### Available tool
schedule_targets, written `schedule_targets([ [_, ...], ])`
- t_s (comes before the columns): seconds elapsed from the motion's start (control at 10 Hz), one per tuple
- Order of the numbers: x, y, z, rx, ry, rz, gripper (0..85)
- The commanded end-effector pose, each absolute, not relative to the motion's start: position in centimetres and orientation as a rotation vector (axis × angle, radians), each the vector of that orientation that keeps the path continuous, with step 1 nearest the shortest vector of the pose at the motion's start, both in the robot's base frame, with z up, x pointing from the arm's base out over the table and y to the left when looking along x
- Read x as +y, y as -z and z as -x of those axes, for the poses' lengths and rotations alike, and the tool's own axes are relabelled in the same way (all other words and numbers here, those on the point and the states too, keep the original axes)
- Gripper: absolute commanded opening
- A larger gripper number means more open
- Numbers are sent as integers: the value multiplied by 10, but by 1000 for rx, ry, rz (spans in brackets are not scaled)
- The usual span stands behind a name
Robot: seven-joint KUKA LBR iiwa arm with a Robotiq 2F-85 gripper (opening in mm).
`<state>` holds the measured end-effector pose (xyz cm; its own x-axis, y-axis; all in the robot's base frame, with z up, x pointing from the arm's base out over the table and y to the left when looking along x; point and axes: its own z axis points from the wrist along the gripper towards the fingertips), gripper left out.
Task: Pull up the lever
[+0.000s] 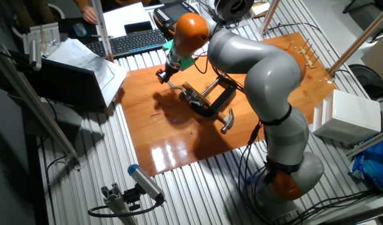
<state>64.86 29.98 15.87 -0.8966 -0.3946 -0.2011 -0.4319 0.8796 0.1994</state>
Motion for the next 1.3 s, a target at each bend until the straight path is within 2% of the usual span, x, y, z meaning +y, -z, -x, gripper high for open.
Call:
schedule_targets([
  [0.0,298,-161,-646,2891,-364,639,0],
  [0.5,285,-171,-641,2879,-389,633,0],
  [0.8,286,-170,-642,2909,-336,647,0],
  [1.0,287,-169,-645,2950,-345,615,0],
  [1.1,287,-170,-644,2964,-331,550,170],
  [1.2,287,-170,-643,2963,-329,518,510],
])
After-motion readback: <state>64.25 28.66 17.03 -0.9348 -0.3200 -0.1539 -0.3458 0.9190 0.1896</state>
